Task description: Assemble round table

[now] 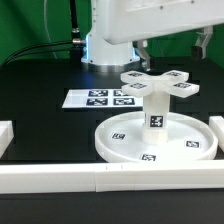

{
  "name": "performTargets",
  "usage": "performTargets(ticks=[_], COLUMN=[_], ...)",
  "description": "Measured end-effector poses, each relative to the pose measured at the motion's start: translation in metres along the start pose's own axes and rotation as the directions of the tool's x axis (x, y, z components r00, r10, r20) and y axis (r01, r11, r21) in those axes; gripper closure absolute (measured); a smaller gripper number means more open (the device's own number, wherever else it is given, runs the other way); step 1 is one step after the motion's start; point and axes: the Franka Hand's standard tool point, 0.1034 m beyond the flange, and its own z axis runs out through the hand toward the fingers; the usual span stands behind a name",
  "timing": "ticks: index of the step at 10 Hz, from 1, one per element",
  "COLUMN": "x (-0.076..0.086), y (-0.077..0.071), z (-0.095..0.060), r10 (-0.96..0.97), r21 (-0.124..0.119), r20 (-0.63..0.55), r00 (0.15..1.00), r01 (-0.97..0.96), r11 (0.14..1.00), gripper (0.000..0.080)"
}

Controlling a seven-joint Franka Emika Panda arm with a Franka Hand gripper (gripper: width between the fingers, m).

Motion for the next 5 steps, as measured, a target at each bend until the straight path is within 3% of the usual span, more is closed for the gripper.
performTargets(ticks=[5], x=[-0.0024], y=[0.0047], z=[0.0013], r10=[-0.312], r21=[-0.002], r20=[0.002], r00=[0.95], r01=[0.312], r11=[0.95], gripper=[0.0151])
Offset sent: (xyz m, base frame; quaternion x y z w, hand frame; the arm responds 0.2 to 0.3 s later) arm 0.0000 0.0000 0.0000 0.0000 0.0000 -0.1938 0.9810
